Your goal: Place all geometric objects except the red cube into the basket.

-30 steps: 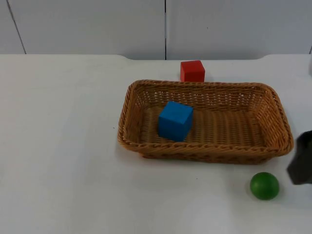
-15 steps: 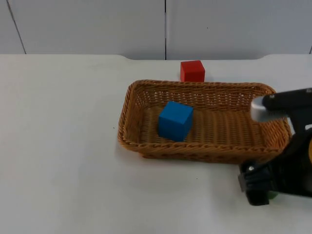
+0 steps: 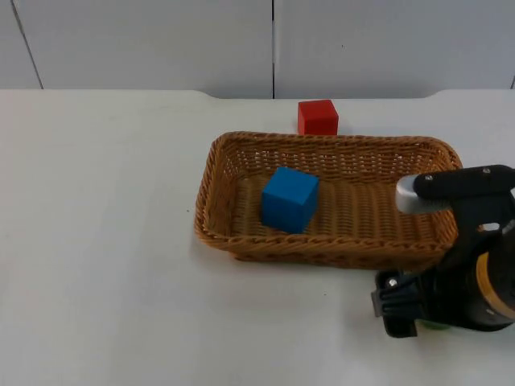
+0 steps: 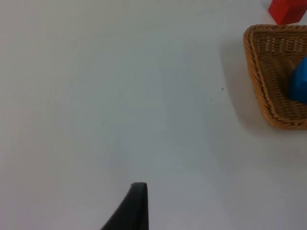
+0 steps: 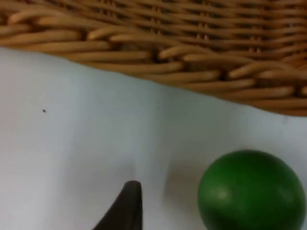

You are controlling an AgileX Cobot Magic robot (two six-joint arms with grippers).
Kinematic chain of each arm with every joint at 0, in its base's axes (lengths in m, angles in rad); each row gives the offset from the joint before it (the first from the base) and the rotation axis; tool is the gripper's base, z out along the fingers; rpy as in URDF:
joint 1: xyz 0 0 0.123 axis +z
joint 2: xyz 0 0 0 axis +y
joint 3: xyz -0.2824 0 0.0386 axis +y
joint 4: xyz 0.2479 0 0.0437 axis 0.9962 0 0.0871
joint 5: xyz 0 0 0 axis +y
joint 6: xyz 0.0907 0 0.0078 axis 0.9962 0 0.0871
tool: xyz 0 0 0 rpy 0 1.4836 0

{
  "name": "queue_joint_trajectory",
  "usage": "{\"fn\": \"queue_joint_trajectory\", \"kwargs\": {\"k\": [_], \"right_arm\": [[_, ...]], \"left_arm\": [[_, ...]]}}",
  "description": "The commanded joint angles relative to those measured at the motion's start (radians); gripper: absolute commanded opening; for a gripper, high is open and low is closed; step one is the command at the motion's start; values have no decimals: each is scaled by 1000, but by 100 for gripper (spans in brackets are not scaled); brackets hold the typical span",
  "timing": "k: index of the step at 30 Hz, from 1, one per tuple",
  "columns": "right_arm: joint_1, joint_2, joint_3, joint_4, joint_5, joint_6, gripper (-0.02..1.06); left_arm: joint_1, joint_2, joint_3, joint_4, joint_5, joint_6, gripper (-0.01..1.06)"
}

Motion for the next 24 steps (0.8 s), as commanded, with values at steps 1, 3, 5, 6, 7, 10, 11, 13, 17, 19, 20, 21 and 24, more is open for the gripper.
{"fn": "queue_joint_trajectory", "kwargs": {"k": [1, 3, 5, 6, 7, 10, 11, 13, 17, 19, 20, 21, 24], "right_arm": [[5, 3, 5, -19, 5, 15, 90], [5, 3, 5, -19, 10, 19, 80], [5, 3, 5, -14, 31, 33, 56], [5, 3, 5, -17, 32, 33, 42], [5, 3, 5, -32, 30, 33, 27], [5, 3, 5, -44, 10, 33, 3], [5, -2, 5, -37, -11, 22, 0], [5, -19, 8, -18, -57, -6, 0], [5, -90, 19, 64, -114, -129, 0], [5, -161, 31, 182, -116, -230, 0], [5, -212, 33, 237, -116, -300, 0], [5, -212, 33, 237, -116, -300, 0], [5, -363, 35, 499, -118, -644, 0]], "left_arm": [[4, -7, 5, -9, -12, -6, 105], [4, -7, 5, -9, -14, -6, 105], [4, -7, 5, -9, -14, -6, 105], [4, -7, 5, -9, -14, -6, 105], [4, -7, 5, -9, -14, -6, 105], [4, -7, 5, -9, -14, -6, 105], [4, -7, 5, -9, -14, -6, 105], [4, -7, 5, -9, -12, -6, 105], [4, -7, 5, -9, -12, -6, 105], [4, -7, 5, -9, -12, -6, 105], [4, -7, 5, -9, -12, -6, 105], [4, -7, 5, -9, -12, -6, 105], [4, -7, 5, -9, -12, -6, 105]]}}
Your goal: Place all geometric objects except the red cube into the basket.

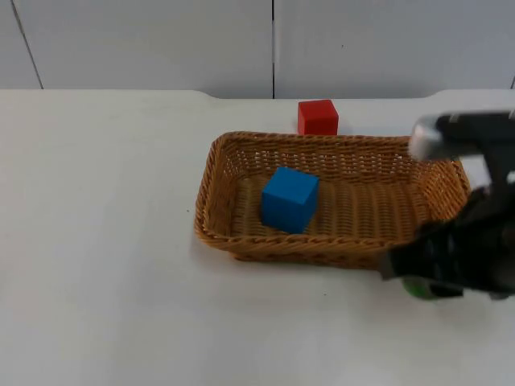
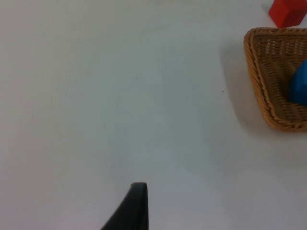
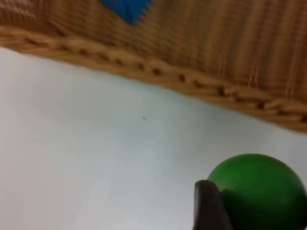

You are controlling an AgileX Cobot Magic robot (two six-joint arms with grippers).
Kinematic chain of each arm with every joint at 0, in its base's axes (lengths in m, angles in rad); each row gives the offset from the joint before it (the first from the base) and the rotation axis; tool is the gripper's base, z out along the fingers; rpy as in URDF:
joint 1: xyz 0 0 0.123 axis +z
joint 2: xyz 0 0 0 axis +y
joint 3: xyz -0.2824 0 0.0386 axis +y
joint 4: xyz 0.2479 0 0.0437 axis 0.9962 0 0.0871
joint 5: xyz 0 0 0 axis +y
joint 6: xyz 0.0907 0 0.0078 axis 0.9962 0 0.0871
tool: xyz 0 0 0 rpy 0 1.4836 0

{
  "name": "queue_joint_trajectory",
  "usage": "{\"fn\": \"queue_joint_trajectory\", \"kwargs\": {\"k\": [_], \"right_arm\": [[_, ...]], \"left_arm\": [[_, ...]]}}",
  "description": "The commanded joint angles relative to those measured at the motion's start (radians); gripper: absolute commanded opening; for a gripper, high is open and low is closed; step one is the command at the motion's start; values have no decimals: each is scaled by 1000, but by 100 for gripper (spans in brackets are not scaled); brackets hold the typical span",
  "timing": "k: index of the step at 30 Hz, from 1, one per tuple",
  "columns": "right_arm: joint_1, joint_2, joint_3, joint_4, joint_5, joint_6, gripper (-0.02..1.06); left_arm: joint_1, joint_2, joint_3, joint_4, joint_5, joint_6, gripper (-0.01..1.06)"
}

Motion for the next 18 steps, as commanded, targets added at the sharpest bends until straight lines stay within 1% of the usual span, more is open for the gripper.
{"fn": "queue_joint_trajectory", "kwargs": {"k": [1, 2, 3, 4, 5, 6, 7, 8, 9, 10, 11, 13, 14, 16, 18], "right_arm": [[5, -78, 3, 150, 2, -187, 0], [5, -148, 1, 314, 19, -375, 0], [5, -148, 1, 314, 19, -375, 0], [5, -185, -5, 406, 60, -496, 0], [5, -222, -17, 497, 124, -595, 0], [5, -254, -35, 560, 192, -696, 0], [5, -267, -42, 580, 235, -738, 0], [5, -283, -66, 599, 322, -807, 0], [5, -294, -91, 614, 395, -852, 0], [5, -298, -116, 619, 447, -893, 0], [5, -298, -116, 619, 447, -893, 0], [5, -298, -152, 644, 475, -970, 0], [3, -298, -167, 662, 475, -986, 0], [3, -298, -190, 689, 475, -1003, 0], [3, -298, -199, 689, 475, -1003, 0]], "left_arm": [[4, -7, 5, -9, -6, -6, 105], [4, -7, 5, -9, -6, -6, 105], [4, -7, 5, -9, -6, -6, 105], [4, -7, 5, -9, -6, -6, 105], [4, -7, 5, -9, -6, -6, 105], [4, -7, 5, -9, -6, -6, 105], [4, -7, 5, -9, -6, -6, 105], [4, -7, 5, -11, -6, -6, 105], [4, -7, 5, -11, -6, -6, 105], [4, -7, 5, -13, -6, -6, 105], [4, -7, 5, -13, -6, -6, 105], [4, -7, 5, -13, -6, -6, 105], [4, -7, 5, -13, -6, -6, 105], [4, -7, 5, -13, -6, -6, 105], [4, -7, 5, -13, -6, -6, 105]]}}
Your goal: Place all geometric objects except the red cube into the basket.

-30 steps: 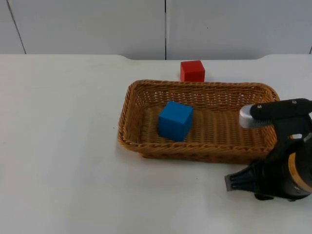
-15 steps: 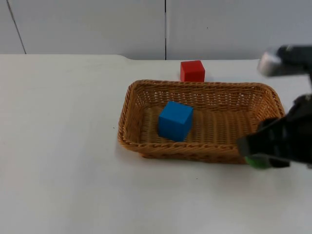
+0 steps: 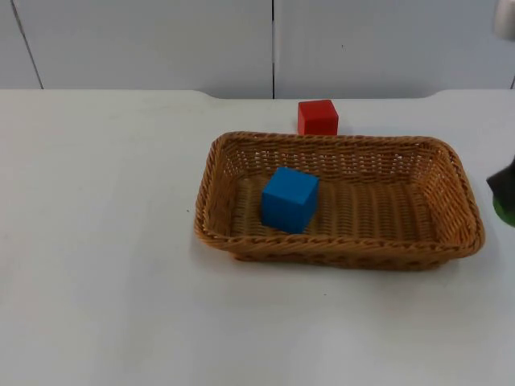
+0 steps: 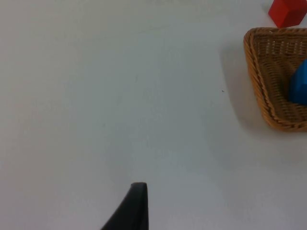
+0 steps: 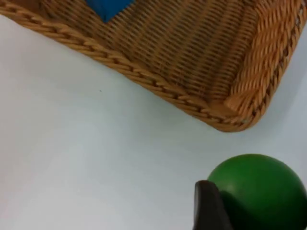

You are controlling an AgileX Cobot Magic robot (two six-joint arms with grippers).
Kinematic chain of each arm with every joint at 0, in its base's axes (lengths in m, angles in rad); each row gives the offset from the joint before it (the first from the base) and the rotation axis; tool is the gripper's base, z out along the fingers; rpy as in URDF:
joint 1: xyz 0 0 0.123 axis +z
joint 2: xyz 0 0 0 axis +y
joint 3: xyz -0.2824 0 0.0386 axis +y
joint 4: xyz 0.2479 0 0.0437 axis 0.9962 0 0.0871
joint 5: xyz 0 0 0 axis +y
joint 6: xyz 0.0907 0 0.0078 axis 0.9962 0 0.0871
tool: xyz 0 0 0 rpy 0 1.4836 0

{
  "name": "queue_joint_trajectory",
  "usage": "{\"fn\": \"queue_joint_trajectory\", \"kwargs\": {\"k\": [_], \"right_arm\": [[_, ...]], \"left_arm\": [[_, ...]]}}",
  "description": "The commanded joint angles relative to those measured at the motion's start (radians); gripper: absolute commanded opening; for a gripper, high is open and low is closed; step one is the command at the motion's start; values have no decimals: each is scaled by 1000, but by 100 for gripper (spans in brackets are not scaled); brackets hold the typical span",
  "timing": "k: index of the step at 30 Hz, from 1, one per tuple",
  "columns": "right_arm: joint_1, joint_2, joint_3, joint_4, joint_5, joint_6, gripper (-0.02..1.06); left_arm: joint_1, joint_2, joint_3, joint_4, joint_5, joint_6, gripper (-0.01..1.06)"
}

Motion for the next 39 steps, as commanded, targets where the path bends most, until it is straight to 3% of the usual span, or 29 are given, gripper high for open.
{"fn": "queue_joint_trajectory", "kwargs": {"k": [1, 6, 8, 14, 17, 28, 36, 39], "right_arm": [[3, -8, -21, 15, 5, -24, 0], [-42, -1, -40, 21, 3, -36, 0], [-109, 14, -45, 46, -25, -53, 0], [-274, 145, -86, 260, -138, -274, 0], [-315, 283, -152, 285, -154, -331, 0], [-315, 662, -506, 281, -171, -361, 0], [-315, 804, -584, 281, -243, -361, 0], [-315, 838, -584, 281, -253, -361, 9]], "left_arm": [[4, -7, 5, -11, -6, -6, 105], [4, -7, 5, -11, -6, -6, 105], [4, -7, 5, -11, -6, -6, 105], [4, -7, 5, -11, -8, -6, 105], [4, -7, 5, -11, -8, -6, 105], [4, -7, 5, -9, -24, 1, 105], [4, -7, 5, -7, -28, 1, 105], [4, -7, 5, -7, -28, 1, 105]]}}
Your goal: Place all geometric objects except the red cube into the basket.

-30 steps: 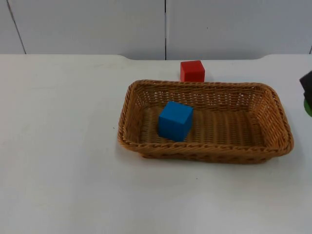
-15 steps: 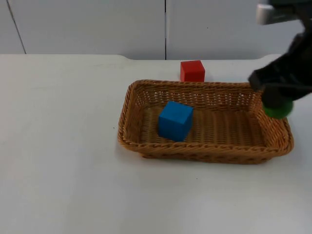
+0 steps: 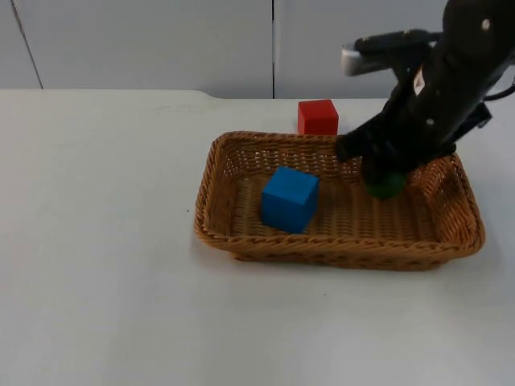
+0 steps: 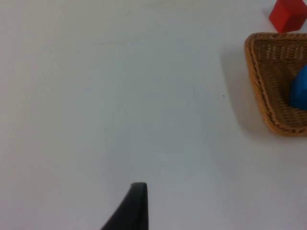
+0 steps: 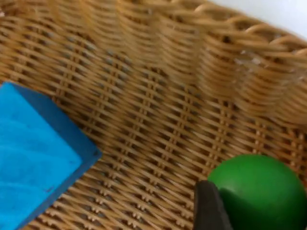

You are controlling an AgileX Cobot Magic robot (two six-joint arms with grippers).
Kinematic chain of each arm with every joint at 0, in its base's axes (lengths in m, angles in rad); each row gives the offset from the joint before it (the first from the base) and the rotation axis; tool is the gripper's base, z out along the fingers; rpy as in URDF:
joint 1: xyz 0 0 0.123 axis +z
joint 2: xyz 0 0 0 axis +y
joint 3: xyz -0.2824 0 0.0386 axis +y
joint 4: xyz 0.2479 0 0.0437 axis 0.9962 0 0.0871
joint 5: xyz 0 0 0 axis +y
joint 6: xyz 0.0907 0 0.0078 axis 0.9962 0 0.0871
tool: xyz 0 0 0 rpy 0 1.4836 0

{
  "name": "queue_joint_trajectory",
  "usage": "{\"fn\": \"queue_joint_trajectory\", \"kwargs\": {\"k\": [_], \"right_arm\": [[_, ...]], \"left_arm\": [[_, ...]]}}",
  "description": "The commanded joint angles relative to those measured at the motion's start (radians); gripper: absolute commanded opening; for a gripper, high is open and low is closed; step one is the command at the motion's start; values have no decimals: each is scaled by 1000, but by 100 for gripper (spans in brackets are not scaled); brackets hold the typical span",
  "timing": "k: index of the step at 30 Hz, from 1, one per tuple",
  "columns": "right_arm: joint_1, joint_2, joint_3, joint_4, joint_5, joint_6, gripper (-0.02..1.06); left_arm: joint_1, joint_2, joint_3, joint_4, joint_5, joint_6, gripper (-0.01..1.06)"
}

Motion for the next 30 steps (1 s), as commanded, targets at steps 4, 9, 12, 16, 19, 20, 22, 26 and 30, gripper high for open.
{"fn": "queue_joint_trajectory", "kwargs": {"k": [4, 9, 12, 16, 19, 20, 22, 26, 30], "right_arm": [[-3, 25, -7, 5, -7, -5, 39], [-1, 8, -9, 5, 7, -5, 75], [-1, -20, -9, 5, 7, -8, 81], [-1, -139, -9, 5, 12, -8, 82], [3, -267, -9, -1, 53, -18, 82], [3, -267, -9, -1, 53, -18, 82], [15, -373, 15, -1, 75, -51, 82], [26, -502, 68, -1, 77, -77, 82], [28, -731, 213, -4, 15, -80, 82]], "left_arm": [[4, -7, 5, -7, -14, 1, 105], [4, -7, 5, -7, -14, 1, 105], [4, -7, 5, -7, -14, 1, 105], [4, -7, 5, -7, -16, 1, 105], [4, -7, 5, -7, -18, 1, 105], [4, -7, 5, -7, -18, 1, 105], [4, -7, 5, -7, -18, 1, 105], [4, -7, 5, -12, -18, 1, 105], [4, -7, 5, -12, -16, 1, 105]]}}
